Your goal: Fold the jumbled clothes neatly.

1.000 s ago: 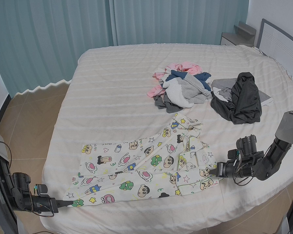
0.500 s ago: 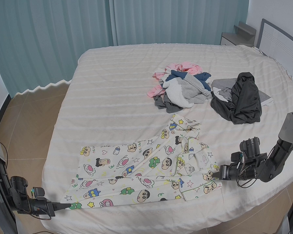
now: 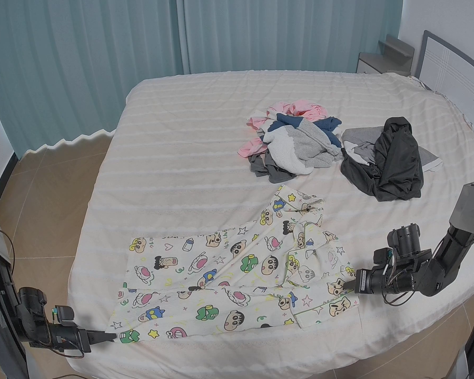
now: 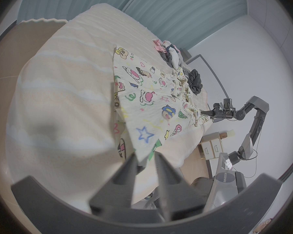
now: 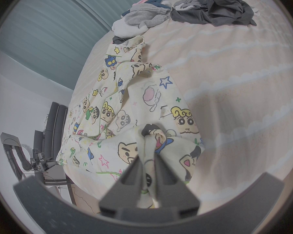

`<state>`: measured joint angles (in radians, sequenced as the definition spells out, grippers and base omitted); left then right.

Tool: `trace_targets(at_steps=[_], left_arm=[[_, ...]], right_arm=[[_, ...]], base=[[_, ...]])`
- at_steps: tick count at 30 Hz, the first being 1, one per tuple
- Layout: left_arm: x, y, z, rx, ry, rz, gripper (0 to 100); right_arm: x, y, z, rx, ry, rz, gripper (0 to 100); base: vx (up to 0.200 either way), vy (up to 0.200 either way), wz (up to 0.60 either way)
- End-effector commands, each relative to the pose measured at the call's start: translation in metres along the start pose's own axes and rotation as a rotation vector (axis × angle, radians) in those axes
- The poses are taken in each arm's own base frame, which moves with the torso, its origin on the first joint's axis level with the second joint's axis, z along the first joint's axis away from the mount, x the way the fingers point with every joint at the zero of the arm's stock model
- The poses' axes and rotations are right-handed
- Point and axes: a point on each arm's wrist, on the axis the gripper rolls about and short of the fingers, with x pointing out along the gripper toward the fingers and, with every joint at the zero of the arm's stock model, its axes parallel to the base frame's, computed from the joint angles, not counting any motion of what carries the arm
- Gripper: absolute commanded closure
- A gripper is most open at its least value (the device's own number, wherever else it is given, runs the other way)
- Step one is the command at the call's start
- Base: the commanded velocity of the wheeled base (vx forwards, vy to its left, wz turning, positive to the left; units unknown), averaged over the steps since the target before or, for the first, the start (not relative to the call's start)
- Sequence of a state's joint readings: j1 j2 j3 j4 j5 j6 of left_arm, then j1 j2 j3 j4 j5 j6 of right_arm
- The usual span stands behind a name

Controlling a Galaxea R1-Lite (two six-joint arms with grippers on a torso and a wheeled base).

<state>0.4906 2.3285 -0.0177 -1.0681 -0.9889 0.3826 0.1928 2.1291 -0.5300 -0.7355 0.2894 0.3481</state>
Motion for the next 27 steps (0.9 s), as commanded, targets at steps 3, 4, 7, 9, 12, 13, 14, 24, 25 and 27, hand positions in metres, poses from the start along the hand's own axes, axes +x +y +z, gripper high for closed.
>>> trace_targets(at_steps=[3,4,7,9,12,13,14,24,25,27], left_arm=[[0.0,-0.003,-0.003,-0.018,0.013,-0.006,0],[0.0,-0.004,-0.002,-0.017,0.01,-0.005,0],[-0.001,-0.003,0.0,-0.008,0.0,-0.003,0],[-0.003,-0.005,0.005,-0.006,-0.024,0.004,0],[-0.01,-0.01,0.016,-0.009,-0.072,0.017,0],[-0.01,-0.01,0.016,-0.009,-0.072,0.017,0],[-0.01,-0.01,0.016,-0.009,-0.072,0.017,0],[-0.019,-0.017,0.054,-0.149,-0.188,0.009,0],[-0.019,-0.017,0.055,-0.165,-0.191,0.007,0],[-0.019,-0.017,0.056,-0.174,-0.192,0.006,0]], right_arm=[[-0.002,0.0,-0.002,0.008,0.003,-0.001,0],[-0.005,0.0,-0.003,0.01,0.004,-0.002,0],[-0.013,0.001,-0.002,0.017,-0.013,-0.001,0],[-0.022,0.001,0.0,0.024,-0.035,0.002,0],[-0.034,0.002,-0.002,0.032,-0.053,0.001,0],[-0.034,0.002,-0.002,0.032,-0.053,0.001,0],[-0.034,0.002,-0.002,0.032,-0.053,0.001,0],[-0.067,0.009,-0.007,0.049,-0.111,0.016,0],[-0.068,0.009,-0.007,0.047,-0.117,0.016,0],[-0.07,0.01,-0.006,0.046,-0.125,0.02,0]], base=[[0.0,0.0,0.0],[0.0,0.0,0.0],[0.0,0.0,0.0],[0.0,0.0,0.0],[0.0,0.0,0.0],[0.0,0.0,0.0],[0.0,0.0,0.0],[0.06,0.0,0.0],[0.2,0.0,0.0],[0.2,0.0,0.0]])
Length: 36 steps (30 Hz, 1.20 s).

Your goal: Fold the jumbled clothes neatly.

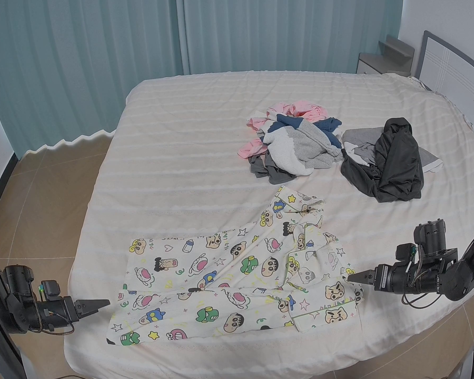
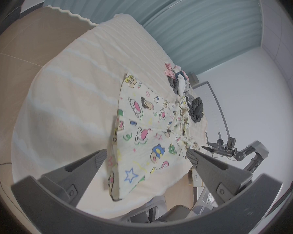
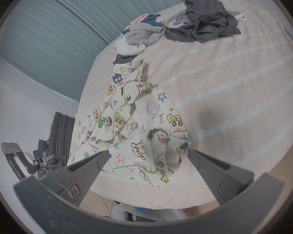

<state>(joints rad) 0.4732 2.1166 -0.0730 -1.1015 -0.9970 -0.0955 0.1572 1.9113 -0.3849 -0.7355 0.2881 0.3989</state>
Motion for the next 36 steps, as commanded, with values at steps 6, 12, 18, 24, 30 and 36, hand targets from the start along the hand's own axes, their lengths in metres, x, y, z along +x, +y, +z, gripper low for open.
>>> trace_targets(at_steps=[6,12,18,24,30,36], left_arm=[[-0.002,-0.006,0.012,0.055,-0.04,-0.006,0],[-0.002,-0.007,0.013,0.068,-0.043,-0.006,0],[0.012,-0.011,0.026,0.156,-0.071,0.095,0],[0.056,-0.019,0.057,0.237,-0.122,0.249,0],[0.102,-0.007,0.081,0.248,-0.102,0.274,0],[0.134,-0.005,0.086,0.239,-0.016,0.256,0]], right_arm=[[-0.018,0.008,0.004,-0.016,-0.06,0.023,0],[-0.017,0.01,0.005,-0.023,-0.06,0.031,0],[-0.015,0.016,0.008,-0.042,-0.07,0.049,0],[-0.012,0.026,0.006,-0.07,-0.062,0.075,0],[-0.011,0.034,0.002,-0.08,-0.057,0.079,0],[-0.011,0.044,-0.001,-0.094,-0.076,0.072,0]], base=[[0.2,0.0,0.0],[0.1,0.0,0.0],[0.0,0.0,0.0],[0.0,0.0,0.0],[0.0,0.0,0.0],[0.0,0.0,0.0]])
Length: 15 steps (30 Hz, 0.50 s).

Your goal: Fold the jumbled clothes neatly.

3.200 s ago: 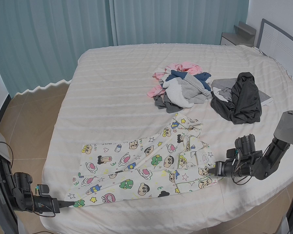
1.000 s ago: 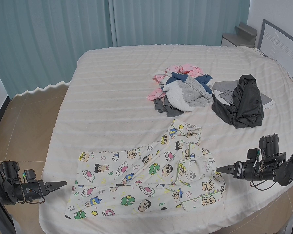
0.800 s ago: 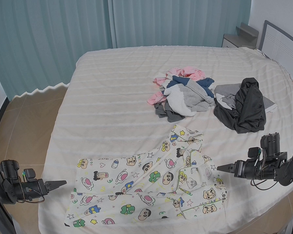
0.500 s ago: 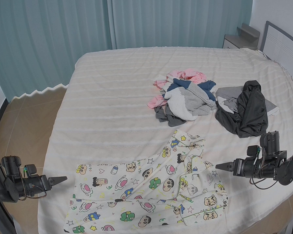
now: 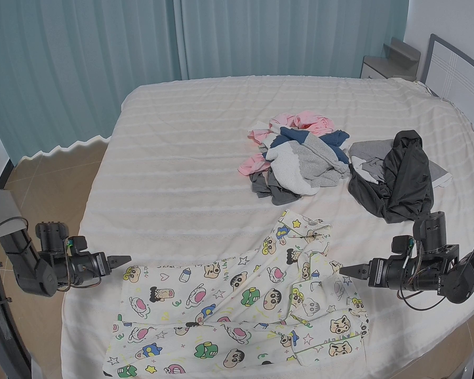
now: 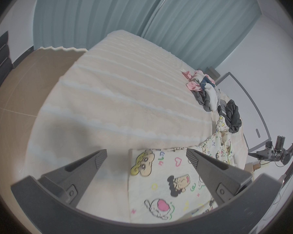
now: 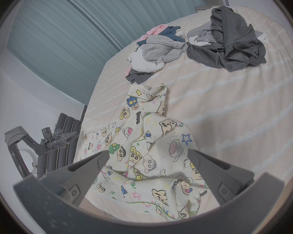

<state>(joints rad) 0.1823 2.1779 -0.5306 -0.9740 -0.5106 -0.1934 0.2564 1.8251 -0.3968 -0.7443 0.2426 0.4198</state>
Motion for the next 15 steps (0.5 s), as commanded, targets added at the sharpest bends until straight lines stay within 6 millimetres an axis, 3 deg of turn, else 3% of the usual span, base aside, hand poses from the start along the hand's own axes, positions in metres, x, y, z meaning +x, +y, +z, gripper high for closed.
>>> trace_targets(at_steps=[1,15], left_arm=[[0.045,-0.003,-0.004,0.009,0.073,-0.022,0],[0.051,-0.003,-0.017,-0.004,0.122,-0.037,0]], right_arm=[[0.001,0.014,-0.004,-0.028,-0.01,0.02,0],[0.0,0.017,-0.003,-0.035,-0.024,0.019,0]], base=[[0.0,0.0,0.0],[0.0,0.0,0.0]])
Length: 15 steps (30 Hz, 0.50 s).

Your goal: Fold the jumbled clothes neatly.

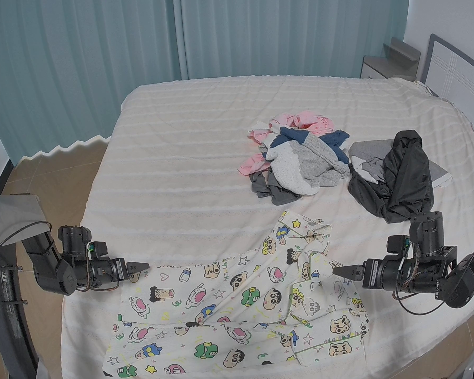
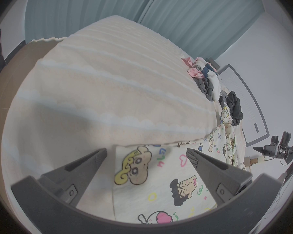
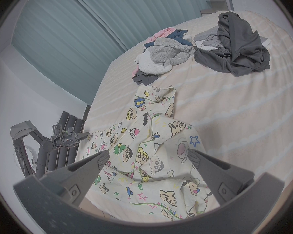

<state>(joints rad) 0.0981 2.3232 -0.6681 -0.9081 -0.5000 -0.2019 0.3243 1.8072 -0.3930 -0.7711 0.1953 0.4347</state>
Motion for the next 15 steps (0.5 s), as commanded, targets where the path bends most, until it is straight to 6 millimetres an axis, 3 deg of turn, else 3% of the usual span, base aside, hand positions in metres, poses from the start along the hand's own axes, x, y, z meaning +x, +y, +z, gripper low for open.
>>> trace_targets(at_steps=[1,9,10,15], left_arm=[[0.002,-0.002,-0.008,-0.008,0.03,-0.006,0],[0.007,-0.007,-0.013,-0.002,0.054,-0.039,0],[0.007,-0.007,-0.013,-0.002,0.054,-0.039,100],[0.006,-0.007,-0.011,-0.003,0.044,-0.04,100]], right_arm=[[0.002,-0.002,0.0,0.003,0.005,-0.005,0],[0.009,-0.004,0.006,0.021,-0.006,-0.01,0],[0.009,-0.004,0.006,0.021,-0.006,-0.01,0],[0.032,-0.009,0.017,0.057,-0.013,-0.024,0]], base=[[0.0,0.0,0.0],[0.0,0.0,0.0],[0.0,0.0,0.0],[0.0,0.0,0.0]])
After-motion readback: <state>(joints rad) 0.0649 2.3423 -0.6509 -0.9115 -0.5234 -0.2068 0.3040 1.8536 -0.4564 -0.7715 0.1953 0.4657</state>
